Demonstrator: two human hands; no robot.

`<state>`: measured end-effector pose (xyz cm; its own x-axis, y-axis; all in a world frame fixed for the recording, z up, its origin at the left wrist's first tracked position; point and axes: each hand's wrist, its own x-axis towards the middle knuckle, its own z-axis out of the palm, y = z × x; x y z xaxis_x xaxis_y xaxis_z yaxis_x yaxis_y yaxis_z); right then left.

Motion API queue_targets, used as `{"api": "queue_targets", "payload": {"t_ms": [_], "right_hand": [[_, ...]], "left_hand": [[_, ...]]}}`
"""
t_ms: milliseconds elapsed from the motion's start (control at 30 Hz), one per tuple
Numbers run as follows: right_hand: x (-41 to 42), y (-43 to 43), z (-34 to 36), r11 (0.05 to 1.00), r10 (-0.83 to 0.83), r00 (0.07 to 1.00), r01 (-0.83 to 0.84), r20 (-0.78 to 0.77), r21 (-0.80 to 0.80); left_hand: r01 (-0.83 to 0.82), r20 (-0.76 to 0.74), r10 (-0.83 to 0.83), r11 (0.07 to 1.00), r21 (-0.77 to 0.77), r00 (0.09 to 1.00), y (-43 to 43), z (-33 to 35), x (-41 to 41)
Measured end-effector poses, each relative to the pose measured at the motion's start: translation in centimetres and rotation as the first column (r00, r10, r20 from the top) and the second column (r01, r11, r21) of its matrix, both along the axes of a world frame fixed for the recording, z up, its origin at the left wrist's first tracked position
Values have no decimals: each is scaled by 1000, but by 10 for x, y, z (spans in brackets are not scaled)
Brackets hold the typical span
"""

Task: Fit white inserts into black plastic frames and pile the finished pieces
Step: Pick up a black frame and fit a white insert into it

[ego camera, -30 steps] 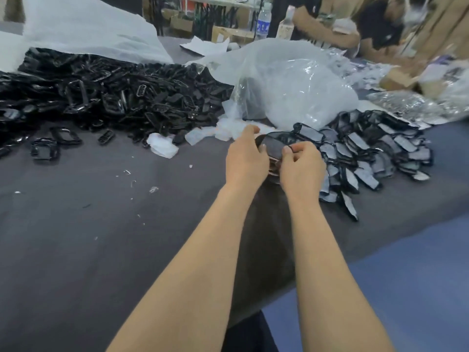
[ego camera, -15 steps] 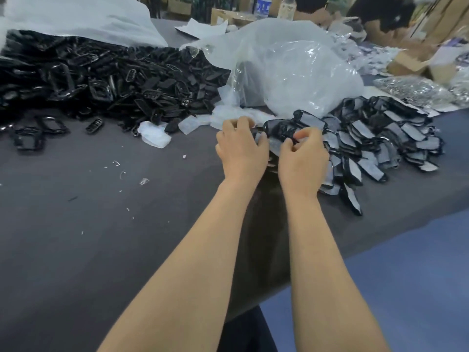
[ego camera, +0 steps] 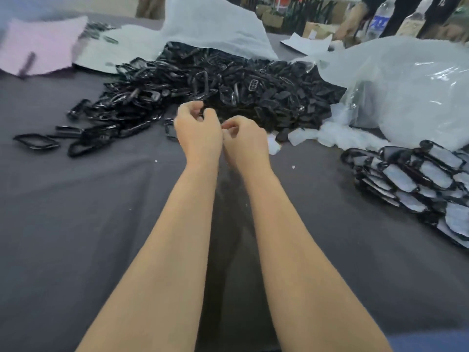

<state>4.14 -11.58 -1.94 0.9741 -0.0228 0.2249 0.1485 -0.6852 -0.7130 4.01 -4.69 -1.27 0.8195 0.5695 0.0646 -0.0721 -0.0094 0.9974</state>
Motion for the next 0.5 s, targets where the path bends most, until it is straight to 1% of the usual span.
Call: {"api": "queue_targets", "payload": {"t_ms": [100, 167, 233, 300, 333, 400, 500], "right_hand": [[9, 45, -7, 992, 118, 992, -120, -37, -36], [13, 66, -13, 985, 149, 987, -154, -65, -72], [16, 82, -19, 976, 116, 990, -127, -75, -176], [19, 91, -25, 951, 66, 996, -79, -55, -300], [20, 93, -27, 940, 46, 998, -57, -42, -336], [23, 94, -29, 939, 23, 999, -31, -28, -343], [25, 90, -27, 964, 42, 998, -51, -37, -262]], "left_hand": [[-124, -53, 121, 990, -70, 991, 43, -6, 1], [-194, -83, 184, 972, -134, 979, 65, -10, 2], [-219, -107, 200, 953, -209, 974, 80, -13, 2], [-208, -114, 183, 935, -287, 977, 87, -14, 2], [-203, -110, 177, 926, -317, 978, 89, -14, 2], [-213, -111, 186, 919, -333, 976, 88, -15, 2], [-228, -114, 202, 927, -298, 973, 86, -16, 4]]}}
